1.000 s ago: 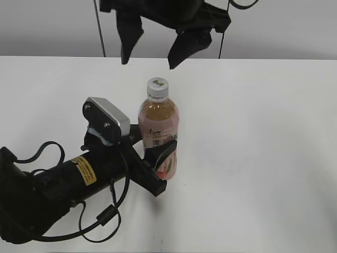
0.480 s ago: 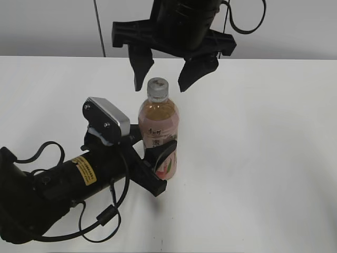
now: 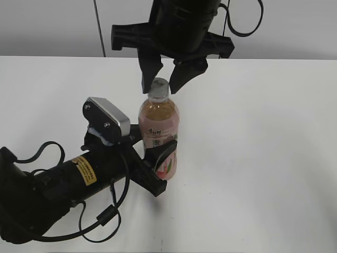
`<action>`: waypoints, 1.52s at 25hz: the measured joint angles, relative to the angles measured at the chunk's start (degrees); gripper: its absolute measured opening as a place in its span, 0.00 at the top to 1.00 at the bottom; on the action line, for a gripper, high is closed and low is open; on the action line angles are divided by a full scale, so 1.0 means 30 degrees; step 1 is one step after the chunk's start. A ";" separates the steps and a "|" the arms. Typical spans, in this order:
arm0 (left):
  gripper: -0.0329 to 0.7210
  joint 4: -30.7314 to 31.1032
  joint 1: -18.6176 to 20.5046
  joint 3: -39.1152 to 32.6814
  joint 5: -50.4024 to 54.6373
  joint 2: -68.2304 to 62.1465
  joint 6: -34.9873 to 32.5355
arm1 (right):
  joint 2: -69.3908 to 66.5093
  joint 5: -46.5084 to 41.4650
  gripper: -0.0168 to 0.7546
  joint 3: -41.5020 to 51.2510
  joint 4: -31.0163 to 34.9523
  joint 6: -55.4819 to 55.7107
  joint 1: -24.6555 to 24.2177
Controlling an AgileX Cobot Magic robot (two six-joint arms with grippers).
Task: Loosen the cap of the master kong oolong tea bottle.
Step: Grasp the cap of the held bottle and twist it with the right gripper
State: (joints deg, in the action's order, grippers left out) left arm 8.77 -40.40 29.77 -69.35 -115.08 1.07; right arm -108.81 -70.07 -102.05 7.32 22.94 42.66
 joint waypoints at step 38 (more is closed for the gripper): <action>0.47 0.0158 0.0000 -0.0059 -0.0081 0.0000 -0.0035 | -0.0100 -0.0020 0.62 0.0000 0.1010 -3.4632 -0.0021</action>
State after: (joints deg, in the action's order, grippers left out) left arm 9.25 -40.40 29.59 -69.60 -115.08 0.96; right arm -109.11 -70.13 -102.05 10.35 -80.96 42.60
